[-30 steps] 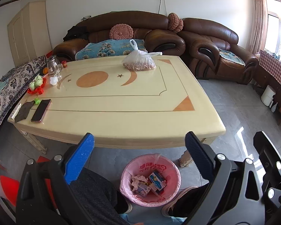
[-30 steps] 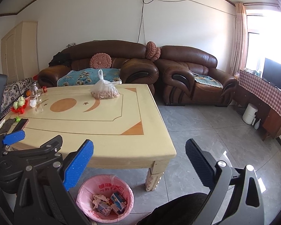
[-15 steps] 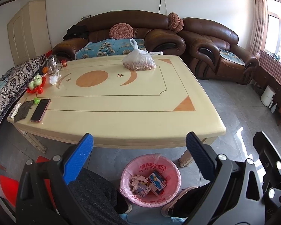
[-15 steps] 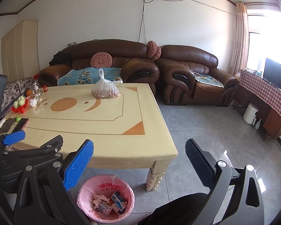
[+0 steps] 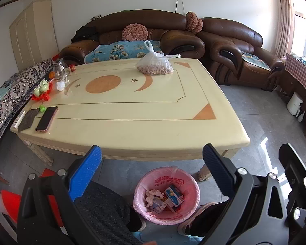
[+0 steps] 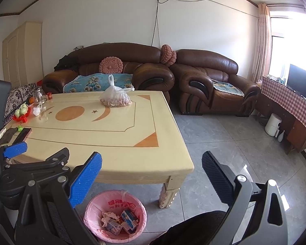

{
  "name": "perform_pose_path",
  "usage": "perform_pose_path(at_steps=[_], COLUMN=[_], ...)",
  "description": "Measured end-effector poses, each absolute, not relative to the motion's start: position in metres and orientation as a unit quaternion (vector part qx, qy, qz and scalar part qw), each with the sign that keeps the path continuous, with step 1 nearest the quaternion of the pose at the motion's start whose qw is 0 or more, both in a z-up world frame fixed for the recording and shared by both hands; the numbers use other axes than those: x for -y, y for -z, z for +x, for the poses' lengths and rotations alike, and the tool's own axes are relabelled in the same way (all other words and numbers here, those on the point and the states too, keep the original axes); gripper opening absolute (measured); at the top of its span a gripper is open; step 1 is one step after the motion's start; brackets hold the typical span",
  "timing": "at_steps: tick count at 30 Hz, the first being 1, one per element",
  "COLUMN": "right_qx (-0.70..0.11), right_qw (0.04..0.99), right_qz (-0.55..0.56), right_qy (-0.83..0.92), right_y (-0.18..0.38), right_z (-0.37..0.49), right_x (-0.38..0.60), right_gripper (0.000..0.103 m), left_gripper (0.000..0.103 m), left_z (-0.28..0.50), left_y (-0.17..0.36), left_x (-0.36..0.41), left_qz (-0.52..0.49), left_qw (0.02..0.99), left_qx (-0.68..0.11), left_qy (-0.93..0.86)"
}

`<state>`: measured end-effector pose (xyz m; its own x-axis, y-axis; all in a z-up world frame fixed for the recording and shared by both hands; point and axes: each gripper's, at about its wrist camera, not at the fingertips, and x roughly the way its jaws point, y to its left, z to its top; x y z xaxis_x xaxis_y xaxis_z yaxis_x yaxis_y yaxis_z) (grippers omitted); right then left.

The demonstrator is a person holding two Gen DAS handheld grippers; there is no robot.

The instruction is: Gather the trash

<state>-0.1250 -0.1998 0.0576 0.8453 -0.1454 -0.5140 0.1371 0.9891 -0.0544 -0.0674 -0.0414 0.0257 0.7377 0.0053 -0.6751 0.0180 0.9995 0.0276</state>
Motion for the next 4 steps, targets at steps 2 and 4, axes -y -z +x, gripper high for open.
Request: perform_pose_path(at_steps=[2,4], right_qx=[-0.268,-0.267], right_qw=[0.961,0.961], right_qz=[-0.007,-0.007], right_qy=[0.073,0.072], right_y=[-0.0576,-0.0573], right_z=[-0.1243,-0.1241], right_x=[0.1998,0.1991], right_gripper=[0.096,0.096], left_gripper=[0.097,0.097], left_z=[-0.0675,-0.0677], left_y=[-0.0260,-0.0265], left_x=[0.0409,0.0400], left_qz=[0.015,0.014], left_qw=[0.932,0.932], left_qx=[-0.362,-0.363], left_qy=[0.003,0.003])
